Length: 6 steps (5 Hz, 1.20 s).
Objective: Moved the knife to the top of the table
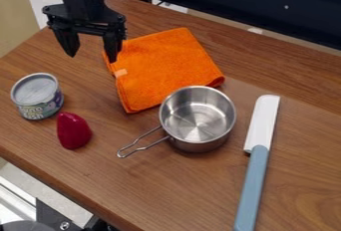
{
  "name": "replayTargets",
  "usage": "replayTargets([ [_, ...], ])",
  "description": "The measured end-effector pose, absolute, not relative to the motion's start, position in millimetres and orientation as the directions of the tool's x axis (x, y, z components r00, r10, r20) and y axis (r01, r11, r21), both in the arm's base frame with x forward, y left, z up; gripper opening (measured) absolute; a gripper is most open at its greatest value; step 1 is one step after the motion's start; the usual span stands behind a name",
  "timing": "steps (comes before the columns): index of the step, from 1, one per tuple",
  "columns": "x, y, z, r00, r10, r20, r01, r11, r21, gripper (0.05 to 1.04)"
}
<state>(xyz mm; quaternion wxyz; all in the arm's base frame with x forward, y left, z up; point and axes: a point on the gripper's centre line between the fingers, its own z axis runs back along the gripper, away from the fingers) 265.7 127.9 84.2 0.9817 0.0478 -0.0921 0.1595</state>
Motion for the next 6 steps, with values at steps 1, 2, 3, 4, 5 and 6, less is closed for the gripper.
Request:
replayTargets([
  [1,261,125,77,0.935,0.312,0.167,-0.325,0.944,0.056,0.997],
  [2,254,98,75,0.948,0.302,0.104,-0.304,0.953,0.012,0.997],
  [3,248,61,81,0.945,0.308,0.114,-0.308,0.951,-0.022,0.996],
  [4,236,13,84,0.946,0.308,0.098,-0.303,0.951,-0.061,0.997],
  [5,220,-35,79,0.957,0.273,0.100,-0.263,0.959,-0.102,0.996],
  [6,211,-77,73,0.947,0.303,0.106,-0.286,0.947,-0.147,0.996],
])
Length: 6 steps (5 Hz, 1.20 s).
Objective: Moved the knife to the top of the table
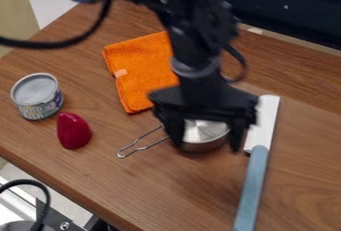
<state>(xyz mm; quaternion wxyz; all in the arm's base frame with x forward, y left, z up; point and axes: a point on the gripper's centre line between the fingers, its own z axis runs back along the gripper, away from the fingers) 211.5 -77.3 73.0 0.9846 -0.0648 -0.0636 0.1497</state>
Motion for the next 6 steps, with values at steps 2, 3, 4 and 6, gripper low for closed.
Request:
replayTargets([
  [2,222,-115,30,0.937,0.322,0.133,-0.313,0.946,-0.086,0.997],
  [3,228,-118,15,0.938,0.326,0.119,-0.318,0.945,-0.083,0.997],
  [4,230,-121,10,0.935,0.326,0.138,-0.314,0.944,-0.103,0.968],
  [6,232,-123,0,0.928,0.350,0.127,-0.337,0.934,-0.114,0.425],
])
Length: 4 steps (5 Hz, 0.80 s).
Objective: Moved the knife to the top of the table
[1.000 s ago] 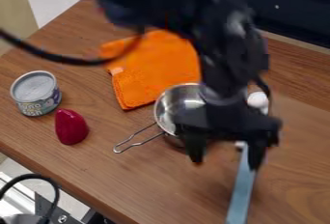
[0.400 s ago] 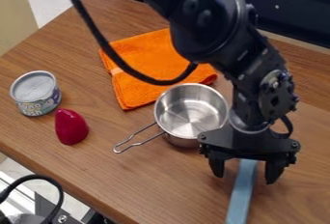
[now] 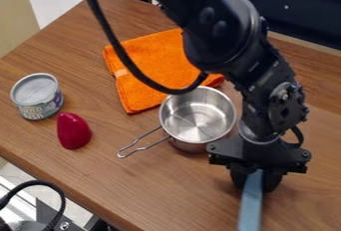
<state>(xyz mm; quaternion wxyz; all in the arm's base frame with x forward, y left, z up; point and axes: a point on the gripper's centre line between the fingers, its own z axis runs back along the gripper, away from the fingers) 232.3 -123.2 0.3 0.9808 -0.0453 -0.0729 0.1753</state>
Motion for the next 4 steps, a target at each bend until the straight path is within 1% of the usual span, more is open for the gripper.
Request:
replayTargets([
  [1,238,-124,-1,0.926,0.352,0.136,-0.340,0.934,-0.108,0.370],
  [2,236,-124,2,0.922,0.376,0.095,-0.368,0.925,-0.090,0.370],
  [3,254,-129,19,0.894,0.433,0.115,-0.419,0.899,-0.129,0.370],
  [4,287,-134,41,0.861,0.485,0.154,-0.459,0.871,-0.178,0.370],
])
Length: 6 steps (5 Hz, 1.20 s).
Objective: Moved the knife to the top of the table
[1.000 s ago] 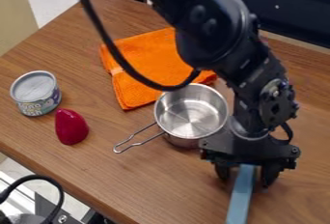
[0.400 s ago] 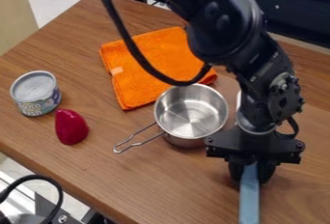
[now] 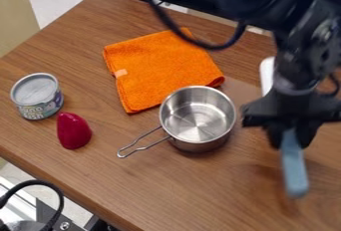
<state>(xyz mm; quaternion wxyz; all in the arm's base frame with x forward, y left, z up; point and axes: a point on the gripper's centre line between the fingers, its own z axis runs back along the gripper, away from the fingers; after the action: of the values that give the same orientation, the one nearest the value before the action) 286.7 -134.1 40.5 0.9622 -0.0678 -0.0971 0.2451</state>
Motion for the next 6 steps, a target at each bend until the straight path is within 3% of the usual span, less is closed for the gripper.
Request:
replayTargets([
  [1,314,-134,46,0.799,0.564,0.209,-0.528,0.824,-0.208,0.370],
  [3,385,-103,48,0.457,0.872,0.176,-0.832,0.489,-0.262,0.370],
  [5,421,-61,28,0.183,0.973,0.140,-0.937,0.216,-0.275,0.370],
  [6,431,-47,20,0.183,0.970,0.159,-0.941,0.220,-0.257,0.370],
])
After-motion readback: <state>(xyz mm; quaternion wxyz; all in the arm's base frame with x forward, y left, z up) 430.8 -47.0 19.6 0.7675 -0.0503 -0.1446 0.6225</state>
